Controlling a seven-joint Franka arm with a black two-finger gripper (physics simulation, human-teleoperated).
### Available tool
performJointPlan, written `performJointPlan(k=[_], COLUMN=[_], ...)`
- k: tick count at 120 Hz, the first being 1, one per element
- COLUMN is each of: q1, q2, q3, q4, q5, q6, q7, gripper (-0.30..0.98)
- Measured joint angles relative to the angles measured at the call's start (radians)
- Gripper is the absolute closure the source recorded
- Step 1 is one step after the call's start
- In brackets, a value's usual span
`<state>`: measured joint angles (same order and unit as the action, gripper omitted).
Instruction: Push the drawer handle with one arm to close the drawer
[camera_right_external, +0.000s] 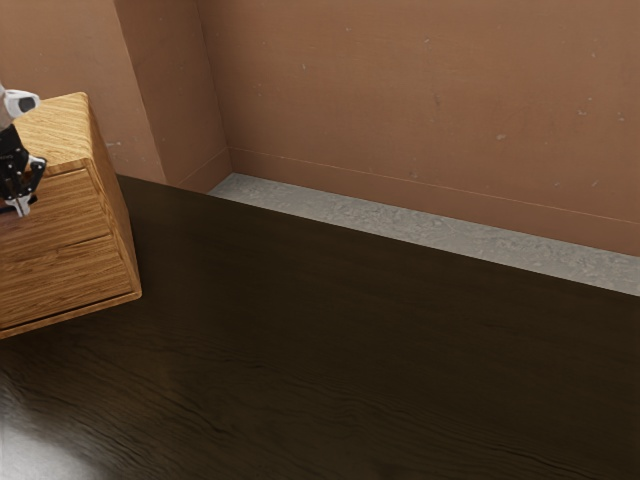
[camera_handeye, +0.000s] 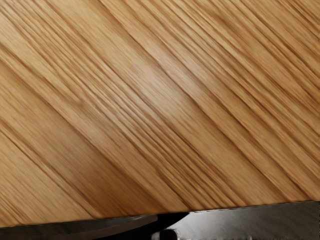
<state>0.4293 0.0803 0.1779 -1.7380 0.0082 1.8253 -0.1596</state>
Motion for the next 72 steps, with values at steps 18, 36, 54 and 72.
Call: performJointPlan(k=[18, 36, 54, 72], q1=[0.029, 0.092, 0.065, 0.036], q2=[-0.037, -0.261, -0.444, -0.507], q3=[-0.007, -0.052, -0.067, -0.090], q4=[-0.028, -0.243, -0.417, -0.416], q5=[-0.004, 0.000, 0.012, 0.010], q6=[-0.003, -0.004, -0.011, -0.053], q7=[0.011, 0.014, 0.028, 0.056], gripper=[0.74, 0.75, 0.50, 0.25])
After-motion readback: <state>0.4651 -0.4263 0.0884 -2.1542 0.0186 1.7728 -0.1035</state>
